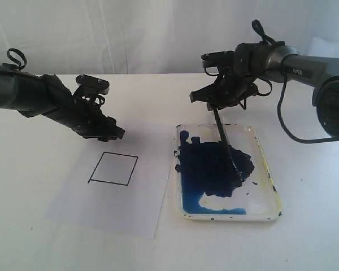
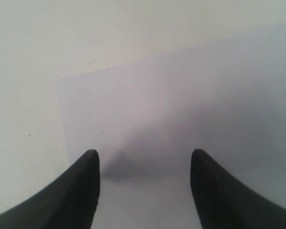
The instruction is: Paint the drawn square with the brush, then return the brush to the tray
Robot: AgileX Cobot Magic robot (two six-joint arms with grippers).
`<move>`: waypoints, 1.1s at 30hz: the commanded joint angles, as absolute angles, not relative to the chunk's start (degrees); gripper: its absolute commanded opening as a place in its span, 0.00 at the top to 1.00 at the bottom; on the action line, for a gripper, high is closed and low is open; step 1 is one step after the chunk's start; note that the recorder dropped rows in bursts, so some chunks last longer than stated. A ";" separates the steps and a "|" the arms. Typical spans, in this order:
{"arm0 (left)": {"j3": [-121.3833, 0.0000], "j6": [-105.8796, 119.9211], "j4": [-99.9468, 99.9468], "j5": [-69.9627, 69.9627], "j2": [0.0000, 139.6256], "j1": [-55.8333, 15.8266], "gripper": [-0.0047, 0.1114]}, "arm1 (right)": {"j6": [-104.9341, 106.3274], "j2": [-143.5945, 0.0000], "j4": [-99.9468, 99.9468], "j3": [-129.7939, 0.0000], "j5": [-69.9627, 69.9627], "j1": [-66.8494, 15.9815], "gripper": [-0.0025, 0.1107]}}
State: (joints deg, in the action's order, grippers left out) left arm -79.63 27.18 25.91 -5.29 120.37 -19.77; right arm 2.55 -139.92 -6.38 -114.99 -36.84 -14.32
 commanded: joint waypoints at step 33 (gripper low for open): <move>-79.45 26.79 26.06 -5.77 120.51 -19.45 0.44 | -26.72 -137.07 -0.97 -115.24 -37.94 -12.05 0.98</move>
State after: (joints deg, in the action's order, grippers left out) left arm -79.63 27.18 25.91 -5.29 120.37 -19.77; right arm -21.12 -137.77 -3.76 -114.99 -37.25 -12.72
